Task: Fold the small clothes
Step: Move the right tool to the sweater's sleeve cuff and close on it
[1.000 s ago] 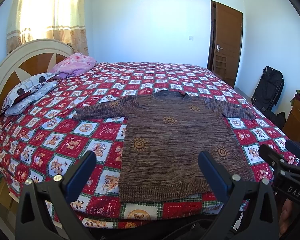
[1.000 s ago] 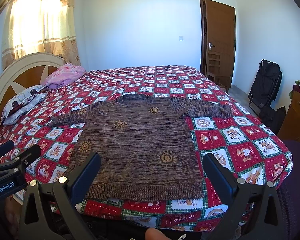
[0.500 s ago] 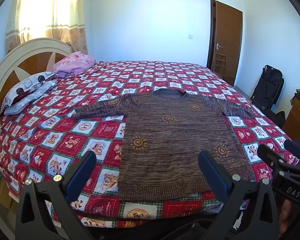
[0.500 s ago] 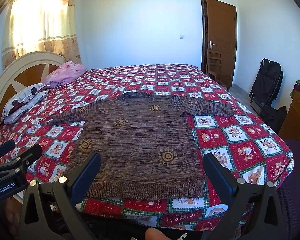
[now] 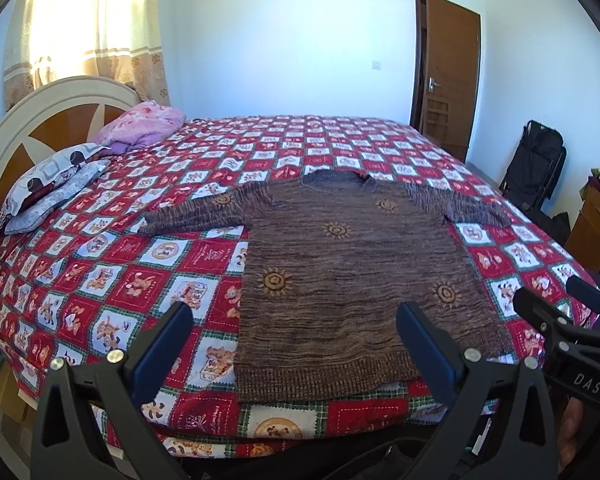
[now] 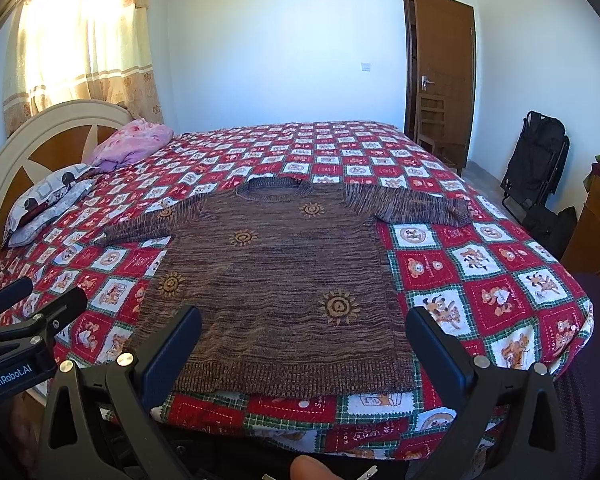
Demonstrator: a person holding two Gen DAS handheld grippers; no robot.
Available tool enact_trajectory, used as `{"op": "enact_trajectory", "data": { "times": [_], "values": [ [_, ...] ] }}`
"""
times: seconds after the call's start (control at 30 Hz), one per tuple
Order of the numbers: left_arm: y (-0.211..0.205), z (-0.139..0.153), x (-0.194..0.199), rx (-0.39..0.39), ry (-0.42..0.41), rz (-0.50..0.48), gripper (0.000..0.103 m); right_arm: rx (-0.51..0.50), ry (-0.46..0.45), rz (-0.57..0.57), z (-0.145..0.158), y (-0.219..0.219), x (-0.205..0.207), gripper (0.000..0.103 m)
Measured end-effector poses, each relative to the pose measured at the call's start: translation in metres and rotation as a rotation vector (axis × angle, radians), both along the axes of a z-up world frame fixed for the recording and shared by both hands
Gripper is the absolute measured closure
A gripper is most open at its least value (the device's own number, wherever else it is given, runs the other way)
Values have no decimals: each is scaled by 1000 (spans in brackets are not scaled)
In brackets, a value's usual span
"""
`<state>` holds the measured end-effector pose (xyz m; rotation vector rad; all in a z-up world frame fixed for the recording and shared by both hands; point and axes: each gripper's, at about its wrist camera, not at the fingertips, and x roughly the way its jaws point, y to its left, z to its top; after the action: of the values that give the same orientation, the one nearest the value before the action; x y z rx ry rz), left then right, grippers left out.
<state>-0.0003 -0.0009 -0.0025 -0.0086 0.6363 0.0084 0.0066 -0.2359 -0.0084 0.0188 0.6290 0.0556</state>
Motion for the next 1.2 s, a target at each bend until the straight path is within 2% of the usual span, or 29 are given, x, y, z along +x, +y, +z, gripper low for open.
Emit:
{"op": "enact_trajectory", "data": {
  "times": [0.13,0.27,0.37,0.53,0.9,1.07,1.2],
  "values": [
    [0,-8,19,23,34,-17,0,15,14,11,-7,-4,12,1],
    [7,-6,35,68,34,-3,0,45,-3,36,-12,-14,25,1],
    [14,-3,50,112,21,13,0,47,-18,17,-15,-25,38,1],
    [21,-3,79,181,15,33,0,25,13,-31,-25,-40,71,1],
    [12,-27,154,225,90,4,0,-29,83,-71,-54,-70,147,1],
    [-1,-36,186,250,105,-26,0,-13,116,-130,-65,-105,180,1],
    [-10,-43,213,263,109,-40,0,31,115,-238,-66,-155,196,1]
  ]
}}
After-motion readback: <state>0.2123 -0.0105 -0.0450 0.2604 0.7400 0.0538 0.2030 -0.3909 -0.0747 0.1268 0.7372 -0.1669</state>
